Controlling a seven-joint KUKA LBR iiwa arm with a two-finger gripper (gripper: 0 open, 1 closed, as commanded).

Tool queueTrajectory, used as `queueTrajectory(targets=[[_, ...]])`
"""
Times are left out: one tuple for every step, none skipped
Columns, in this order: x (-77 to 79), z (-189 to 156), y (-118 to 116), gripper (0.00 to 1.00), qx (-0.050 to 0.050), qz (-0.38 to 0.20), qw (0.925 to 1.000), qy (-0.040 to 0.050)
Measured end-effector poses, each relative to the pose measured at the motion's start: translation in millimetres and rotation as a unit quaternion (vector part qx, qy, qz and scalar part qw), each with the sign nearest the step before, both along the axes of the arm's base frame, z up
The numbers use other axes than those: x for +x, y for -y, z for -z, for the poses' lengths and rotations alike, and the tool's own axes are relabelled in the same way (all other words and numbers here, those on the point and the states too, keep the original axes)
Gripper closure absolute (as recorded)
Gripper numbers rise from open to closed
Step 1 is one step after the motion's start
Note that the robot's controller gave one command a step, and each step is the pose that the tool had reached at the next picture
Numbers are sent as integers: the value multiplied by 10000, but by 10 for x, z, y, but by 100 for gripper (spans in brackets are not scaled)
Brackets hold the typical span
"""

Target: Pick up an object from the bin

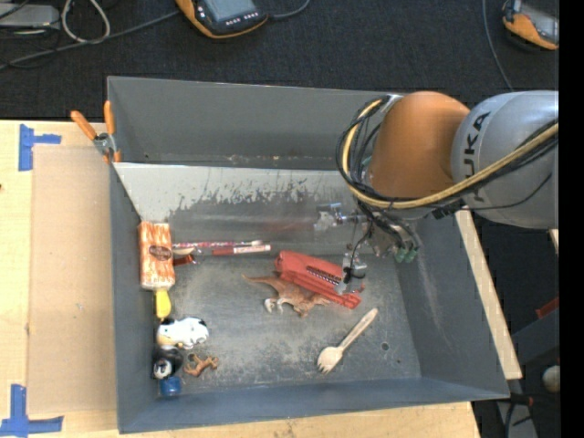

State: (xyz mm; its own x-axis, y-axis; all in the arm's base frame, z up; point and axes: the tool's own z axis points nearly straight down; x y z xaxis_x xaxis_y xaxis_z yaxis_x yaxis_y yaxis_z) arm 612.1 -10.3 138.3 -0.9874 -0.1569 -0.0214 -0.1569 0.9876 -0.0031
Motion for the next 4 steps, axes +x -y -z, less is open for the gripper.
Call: queueTrajectory(targets=[[-187, -306, -86, 0, -1, -146, 9999, -25], [-228, 308, 170, 0, 3, 131, 9999, 5], [-117, 677, 7, 100, 24, 441, 9990, 47], [-116, 676, 6, 100, 24, 439, 9990, 48]])
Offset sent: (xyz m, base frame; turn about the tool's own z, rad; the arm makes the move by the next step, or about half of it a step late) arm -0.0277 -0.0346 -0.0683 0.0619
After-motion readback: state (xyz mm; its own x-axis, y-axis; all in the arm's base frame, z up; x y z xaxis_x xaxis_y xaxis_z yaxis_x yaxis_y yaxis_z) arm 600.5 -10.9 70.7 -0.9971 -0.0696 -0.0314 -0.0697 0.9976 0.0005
